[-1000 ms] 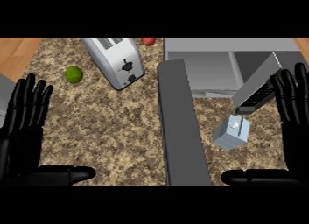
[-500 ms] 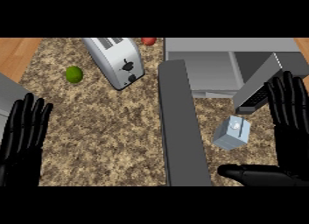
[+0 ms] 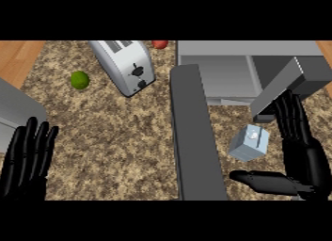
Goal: Pick up the milk, place it into the microwave and close the microwave
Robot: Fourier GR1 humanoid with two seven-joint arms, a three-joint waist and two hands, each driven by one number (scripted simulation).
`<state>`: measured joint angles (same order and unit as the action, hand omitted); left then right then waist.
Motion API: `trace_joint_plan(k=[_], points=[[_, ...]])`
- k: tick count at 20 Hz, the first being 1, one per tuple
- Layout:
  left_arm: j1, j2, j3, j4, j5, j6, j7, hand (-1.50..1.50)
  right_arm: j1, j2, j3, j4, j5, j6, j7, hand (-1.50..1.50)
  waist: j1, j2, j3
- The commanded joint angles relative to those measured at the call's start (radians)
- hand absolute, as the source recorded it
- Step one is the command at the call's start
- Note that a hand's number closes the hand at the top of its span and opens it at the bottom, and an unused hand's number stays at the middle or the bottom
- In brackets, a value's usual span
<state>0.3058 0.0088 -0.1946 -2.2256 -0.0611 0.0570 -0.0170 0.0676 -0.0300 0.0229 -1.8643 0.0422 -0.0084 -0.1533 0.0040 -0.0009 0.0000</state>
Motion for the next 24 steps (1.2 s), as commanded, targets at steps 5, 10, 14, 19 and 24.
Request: trace_joint_plan(k=[5,10,14,19,24], points=[[0.020,0.003,-0.007,-0.035,0.004,-0.001,0.013,-1.50,0.045,-0.030,-0.090,0.277,-0.025,0.048,-0.257,-1.50,-0.002,0.001,0.000],[0.065,-0.002,-0.049,-0.089,-0.019,0.004,0.018,-1.50,0.072,-0.010,-0.097,0.385,0.008,0.024,-0.368,-1.50,-0.002,0.001,0.000],[0.092,-0.007,-0.147,-0.076,-0.104,0.043,0.012,-1.50,-0.017,-0.011,-0.140,0.599,0.000,0.026,-0.492,-1.50,0.002,0.001,0.001],[0.132,-0.007,-0.104,-0.103,-0.065,0.026,-0.011,-1.50,-0.056,-0.050,-0.178,0.706,-0.037,0.081,-0.564,-1.50,0.002,0.000,0.000],[0.075,-0.008,-0.088,-0.065,-0.049,0.029,-0.001,-1.50,-0.203,-0.038,-0.222,0.968,-0.051,0.078,-0.671,-1.50,0.006,0.003,0.001]])
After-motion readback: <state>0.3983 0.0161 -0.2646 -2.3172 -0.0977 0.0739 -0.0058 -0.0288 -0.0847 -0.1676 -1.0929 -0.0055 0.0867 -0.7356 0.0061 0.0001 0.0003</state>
